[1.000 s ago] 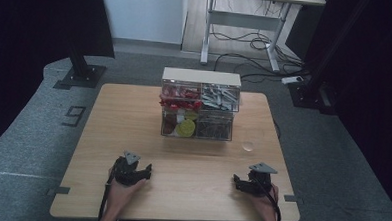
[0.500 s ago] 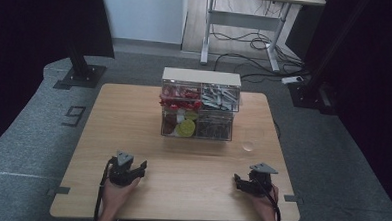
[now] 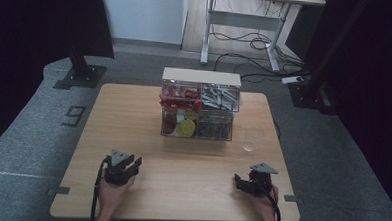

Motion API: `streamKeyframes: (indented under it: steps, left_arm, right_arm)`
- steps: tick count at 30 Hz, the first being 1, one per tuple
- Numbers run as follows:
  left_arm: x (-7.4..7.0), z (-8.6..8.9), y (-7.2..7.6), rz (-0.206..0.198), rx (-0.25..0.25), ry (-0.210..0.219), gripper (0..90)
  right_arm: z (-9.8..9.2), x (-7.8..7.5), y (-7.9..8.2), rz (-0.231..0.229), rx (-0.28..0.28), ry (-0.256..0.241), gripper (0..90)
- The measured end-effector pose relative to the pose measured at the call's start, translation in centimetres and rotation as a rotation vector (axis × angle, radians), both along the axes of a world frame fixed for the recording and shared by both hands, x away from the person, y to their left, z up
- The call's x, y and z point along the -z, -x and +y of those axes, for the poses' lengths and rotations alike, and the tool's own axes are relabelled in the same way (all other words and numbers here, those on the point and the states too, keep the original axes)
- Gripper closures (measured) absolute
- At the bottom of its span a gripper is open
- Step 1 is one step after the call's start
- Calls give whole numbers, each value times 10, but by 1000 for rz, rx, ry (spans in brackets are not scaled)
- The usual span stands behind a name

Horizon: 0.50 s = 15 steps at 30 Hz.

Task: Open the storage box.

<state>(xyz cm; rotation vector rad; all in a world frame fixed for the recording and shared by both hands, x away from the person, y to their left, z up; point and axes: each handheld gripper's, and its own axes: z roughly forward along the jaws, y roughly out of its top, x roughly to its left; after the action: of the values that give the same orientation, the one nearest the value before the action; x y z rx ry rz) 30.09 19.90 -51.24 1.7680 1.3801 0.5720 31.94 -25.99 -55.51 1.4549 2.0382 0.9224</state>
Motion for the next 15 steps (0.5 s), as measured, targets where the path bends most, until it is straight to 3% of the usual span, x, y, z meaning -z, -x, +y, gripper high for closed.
streamKeyframes:
  steps: [4, 15]
  left_arm:
    - [-5, 2, 1, 0, 30, 35, 789]
    - [-18, -3, 1, -30, 55, 55, 881]
  right_arm:
    - [0, 0, 0, 0, 1, 0, 187]
    - [0, 0, 1, 0, 11, -3, 196]
